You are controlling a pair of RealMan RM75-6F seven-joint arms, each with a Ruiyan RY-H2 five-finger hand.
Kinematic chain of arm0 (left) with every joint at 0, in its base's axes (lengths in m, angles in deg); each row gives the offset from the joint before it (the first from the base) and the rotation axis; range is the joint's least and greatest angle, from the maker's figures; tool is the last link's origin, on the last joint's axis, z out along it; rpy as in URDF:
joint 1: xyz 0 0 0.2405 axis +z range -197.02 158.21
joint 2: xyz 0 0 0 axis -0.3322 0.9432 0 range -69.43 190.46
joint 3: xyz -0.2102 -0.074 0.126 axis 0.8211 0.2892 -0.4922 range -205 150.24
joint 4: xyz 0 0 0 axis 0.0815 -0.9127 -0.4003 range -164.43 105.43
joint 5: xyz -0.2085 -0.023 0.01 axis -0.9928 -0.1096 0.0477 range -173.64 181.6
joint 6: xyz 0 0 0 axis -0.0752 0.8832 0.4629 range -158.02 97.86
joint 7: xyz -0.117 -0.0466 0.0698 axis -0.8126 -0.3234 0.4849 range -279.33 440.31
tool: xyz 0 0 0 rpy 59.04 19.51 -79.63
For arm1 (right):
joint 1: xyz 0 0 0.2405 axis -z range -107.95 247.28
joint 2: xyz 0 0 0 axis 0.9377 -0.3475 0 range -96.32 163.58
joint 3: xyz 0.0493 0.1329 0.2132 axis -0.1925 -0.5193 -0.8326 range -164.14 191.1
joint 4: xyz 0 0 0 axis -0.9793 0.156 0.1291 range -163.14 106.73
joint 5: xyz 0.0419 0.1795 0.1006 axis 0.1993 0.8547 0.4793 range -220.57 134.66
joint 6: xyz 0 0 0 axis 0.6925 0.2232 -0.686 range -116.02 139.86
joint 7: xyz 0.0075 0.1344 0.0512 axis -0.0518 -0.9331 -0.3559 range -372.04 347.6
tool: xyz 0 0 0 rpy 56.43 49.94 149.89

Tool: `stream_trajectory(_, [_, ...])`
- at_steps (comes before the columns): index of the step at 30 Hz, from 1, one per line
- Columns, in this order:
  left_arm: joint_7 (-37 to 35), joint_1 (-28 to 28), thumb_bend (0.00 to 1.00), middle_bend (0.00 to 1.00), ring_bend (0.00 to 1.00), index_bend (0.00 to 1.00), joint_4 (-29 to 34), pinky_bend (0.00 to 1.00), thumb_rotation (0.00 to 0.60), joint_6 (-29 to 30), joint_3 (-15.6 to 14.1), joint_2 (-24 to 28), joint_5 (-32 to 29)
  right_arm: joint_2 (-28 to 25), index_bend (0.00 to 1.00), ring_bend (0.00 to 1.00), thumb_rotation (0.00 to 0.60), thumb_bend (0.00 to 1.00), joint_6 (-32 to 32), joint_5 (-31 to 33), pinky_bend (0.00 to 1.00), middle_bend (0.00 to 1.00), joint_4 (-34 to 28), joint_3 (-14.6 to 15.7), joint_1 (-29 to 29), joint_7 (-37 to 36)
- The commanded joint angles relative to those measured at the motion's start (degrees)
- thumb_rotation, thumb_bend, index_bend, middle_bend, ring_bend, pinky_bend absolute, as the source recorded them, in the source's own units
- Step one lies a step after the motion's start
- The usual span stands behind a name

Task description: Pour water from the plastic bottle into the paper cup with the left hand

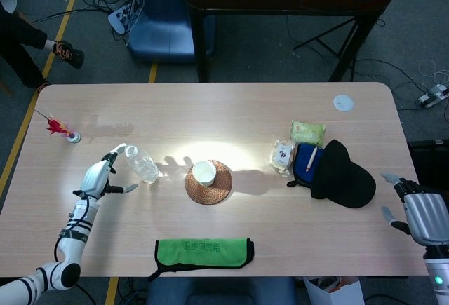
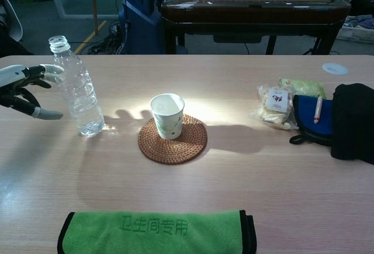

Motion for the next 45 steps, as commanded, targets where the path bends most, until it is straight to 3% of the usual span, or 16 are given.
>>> stream_trajectory(1, [-0.57, -0.57, 0.06, 0.11, 0.10, 0.01, -0.67, 0.31, 0.600, -0.45, 0.40, -0.74, -0.51, -0.09, 0.22, 0.33, 0.600, 0.30, -0.08, -0.02, 0.47, 0.29, -0.06, -0.01, 0.05, -0.11])
stream_trajectory(21, [-4.65, -3.84, 0.06, 0.10, 0.10, 0.02, -4.55, 0.31, 0.600, -3.38, 3.38, -5.70, -4.73, -0.78, 0.22, 0.33, 0.600, 0.30, -0.56, -0.01, 0.47, 0.29, -0.37, -0.19, 0.32, -0.97])
stream_trajectory(45, [-8.75, -5.64, 0.06, 0.11, 0.10, 0.06, -7.64, 0.31, 0.600, -4.94, 4.59, -10.37, -5.97, -1.30, 0.22, 0.33, 0.600, 0.30, -1.03, -0.33, 0.47, 0.29, -0.47, -0.23, 0.58, -1.87])
